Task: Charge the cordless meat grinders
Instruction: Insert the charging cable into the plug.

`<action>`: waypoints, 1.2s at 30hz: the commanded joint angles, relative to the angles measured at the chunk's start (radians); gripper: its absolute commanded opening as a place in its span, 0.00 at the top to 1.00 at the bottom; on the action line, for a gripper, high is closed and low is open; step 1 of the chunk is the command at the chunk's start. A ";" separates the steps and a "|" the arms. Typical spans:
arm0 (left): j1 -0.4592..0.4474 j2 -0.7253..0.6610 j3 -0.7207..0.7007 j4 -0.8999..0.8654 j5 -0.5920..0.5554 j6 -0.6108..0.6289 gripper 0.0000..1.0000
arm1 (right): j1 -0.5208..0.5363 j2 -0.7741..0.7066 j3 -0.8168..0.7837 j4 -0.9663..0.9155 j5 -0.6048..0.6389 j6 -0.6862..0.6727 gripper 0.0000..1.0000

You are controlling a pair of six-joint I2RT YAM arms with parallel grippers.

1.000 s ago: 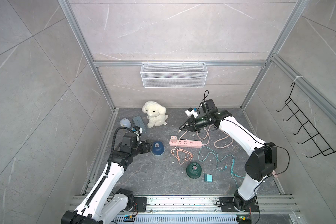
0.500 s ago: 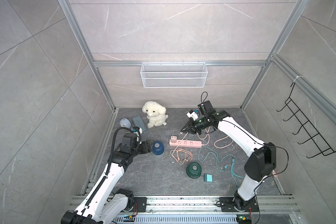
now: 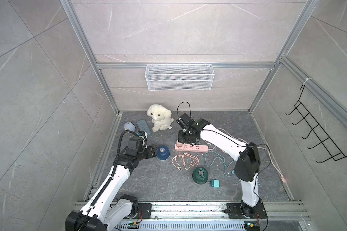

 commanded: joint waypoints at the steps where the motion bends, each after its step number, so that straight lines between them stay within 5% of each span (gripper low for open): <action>1: 0.003 -0.005 -0.001 0.031 0.002 -0.002 0.24 | 0.006 0.060 0.055 -0.075 0.116 0.037 1.00; 20: 0.003 -0.001 -0.008 0.035 0.004 -0.003 0.23 | 0.022 0.222 0.266 -0.135 0.113 0.020 1.00; 36: 0.003 -0.004 -0.014 0.040 0.013 -0.002 0.23 | 0.024 0.211 0.135 -0.061 0.120 0.032 1.00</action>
